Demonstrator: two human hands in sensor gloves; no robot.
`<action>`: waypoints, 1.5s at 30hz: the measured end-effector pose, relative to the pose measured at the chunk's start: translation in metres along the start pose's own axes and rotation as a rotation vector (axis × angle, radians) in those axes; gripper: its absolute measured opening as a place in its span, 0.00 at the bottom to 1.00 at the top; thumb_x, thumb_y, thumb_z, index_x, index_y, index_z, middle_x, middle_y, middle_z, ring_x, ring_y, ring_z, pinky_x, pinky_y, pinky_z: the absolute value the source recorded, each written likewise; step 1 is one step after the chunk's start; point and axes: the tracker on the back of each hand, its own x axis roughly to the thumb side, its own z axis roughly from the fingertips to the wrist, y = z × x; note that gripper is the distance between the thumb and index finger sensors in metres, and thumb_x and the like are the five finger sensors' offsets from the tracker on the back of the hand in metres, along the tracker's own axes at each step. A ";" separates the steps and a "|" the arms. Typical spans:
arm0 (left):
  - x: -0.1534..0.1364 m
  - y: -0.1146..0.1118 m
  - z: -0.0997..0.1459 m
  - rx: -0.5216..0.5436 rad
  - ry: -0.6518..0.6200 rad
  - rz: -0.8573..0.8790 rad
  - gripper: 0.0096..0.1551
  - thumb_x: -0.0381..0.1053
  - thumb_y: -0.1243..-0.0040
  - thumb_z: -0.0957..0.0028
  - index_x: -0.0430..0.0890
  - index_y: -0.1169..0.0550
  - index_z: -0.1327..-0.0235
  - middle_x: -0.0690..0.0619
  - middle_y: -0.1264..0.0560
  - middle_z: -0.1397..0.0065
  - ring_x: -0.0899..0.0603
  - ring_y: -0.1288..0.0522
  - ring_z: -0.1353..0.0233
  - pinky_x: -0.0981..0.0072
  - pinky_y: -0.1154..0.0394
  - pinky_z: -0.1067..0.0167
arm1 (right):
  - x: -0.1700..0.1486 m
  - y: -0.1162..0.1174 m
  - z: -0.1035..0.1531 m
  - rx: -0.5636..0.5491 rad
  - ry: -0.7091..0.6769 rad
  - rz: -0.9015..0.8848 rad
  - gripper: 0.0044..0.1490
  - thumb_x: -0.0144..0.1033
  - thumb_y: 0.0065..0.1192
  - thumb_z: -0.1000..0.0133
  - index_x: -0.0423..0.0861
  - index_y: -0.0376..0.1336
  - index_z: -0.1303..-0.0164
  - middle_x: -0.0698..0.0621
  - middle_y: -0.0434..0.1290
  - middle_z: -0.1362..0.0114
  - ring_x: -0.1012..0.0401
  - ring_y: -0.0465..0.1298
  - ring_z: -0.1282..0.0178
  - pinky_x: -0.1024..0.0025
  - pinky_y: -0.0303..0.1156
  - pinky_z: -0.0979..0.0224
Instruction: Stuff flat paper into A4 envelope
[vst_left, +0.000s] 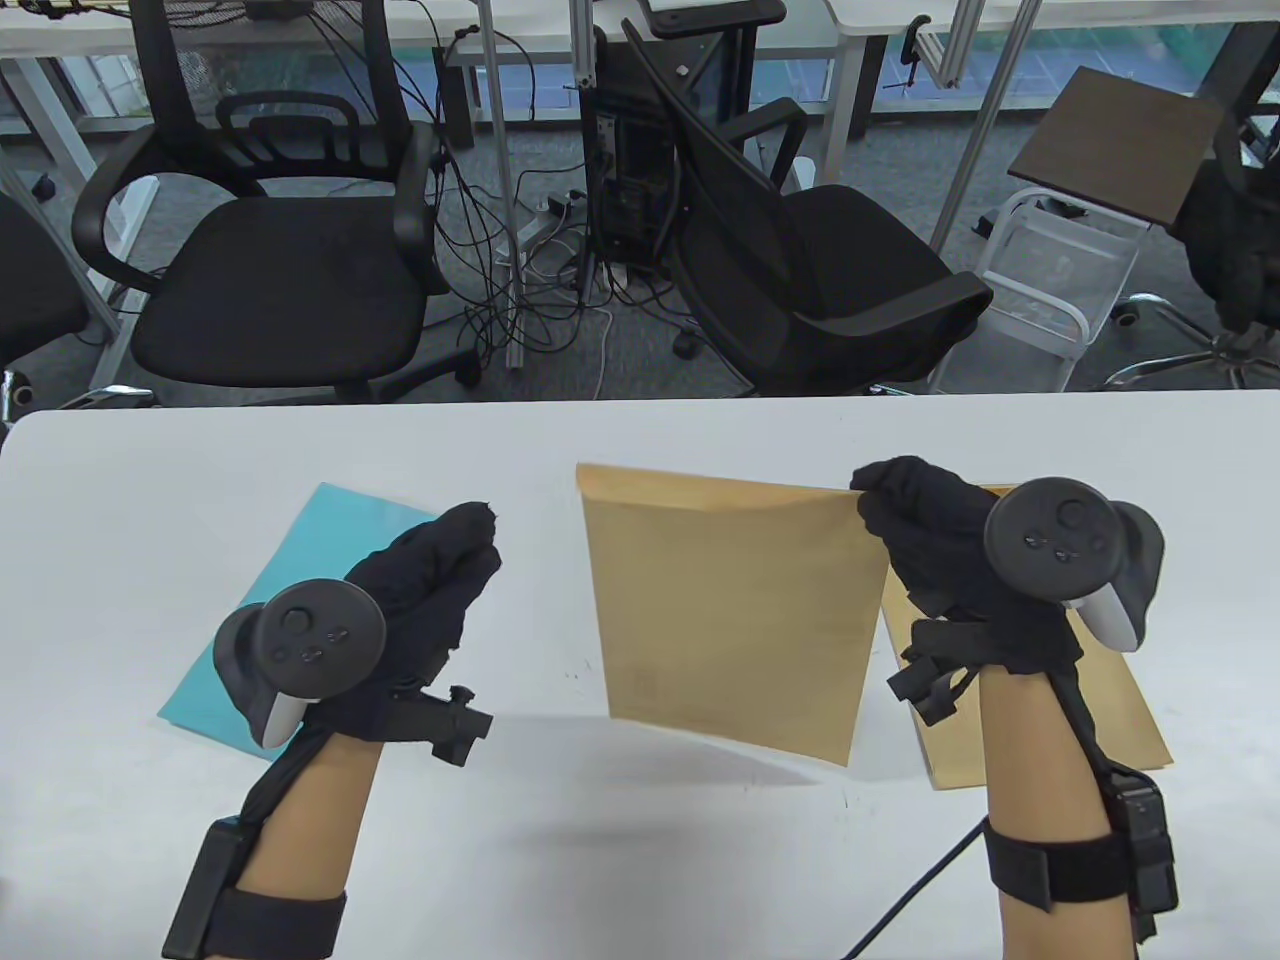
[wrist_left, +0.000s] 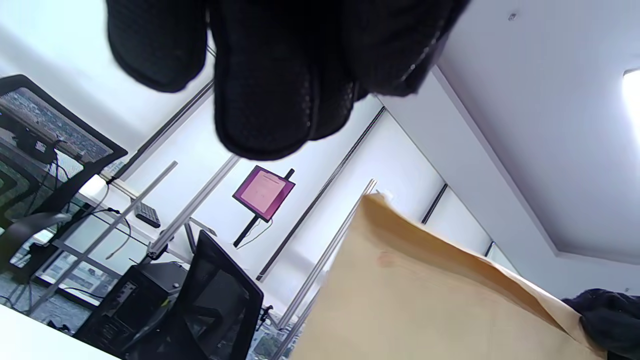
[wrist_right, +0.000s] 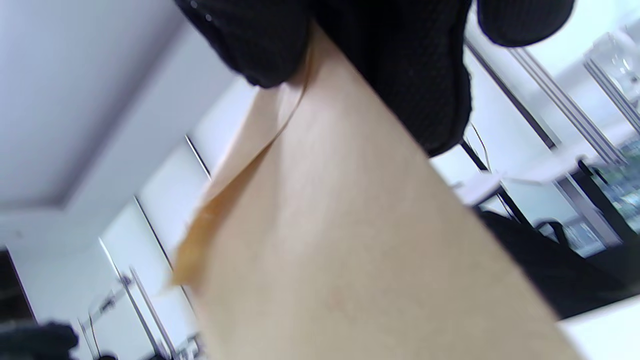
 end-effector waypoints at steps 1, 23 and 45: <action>0.002 -0.001 0.000 0.000 0.000 0.014 0.26 0.52 0.37 0.47 0.49 0.24 0.36 0.50 0.18 0.40 0.46 0.14 0.47 0.48 0.23 0.40 | 0.004 -0.001 0.001 -0.037 -0.023 0.007 0.24 0.30 0.59 0.40 0.35 0.66 0.36 0.33 0.73 0.36 0.39 0.78 0.44 0.29 0.57 0.31; 0.021 -0.081 0.004 -0.362 -0.047 -0.082 0.26 0.58 0.30 0.59 0.46 0.15 0.51 0.42 0.19 0.40 0.43 0.14 0.48 0.36 0.30 0.34 | 0.072 0.114 0.007 0.500 -0.349 -0.164 0.26 0.29 0.60 0.38 0.36 0.66 0.30 0.31 0.73 0.31 0.37 0.79 0.40 0.29 0.58 0.30; -0.055 -0.079 0.034 -0.252 0.028 0.034 0.50 0.61 0.34 0.54 0.50 0.41 0.18 0.40 0.41 0.16 0.33 0.28 0.24 0.36 0.38 0.28 | -0.024 0.149 0.040 0.345 -0.238 0.166 0.32 0.23 0.58 0.41 0.40 0.64 0.23 0.29 0.71 0.26 0.31 0.74 0.33 0.35 0.66 0.36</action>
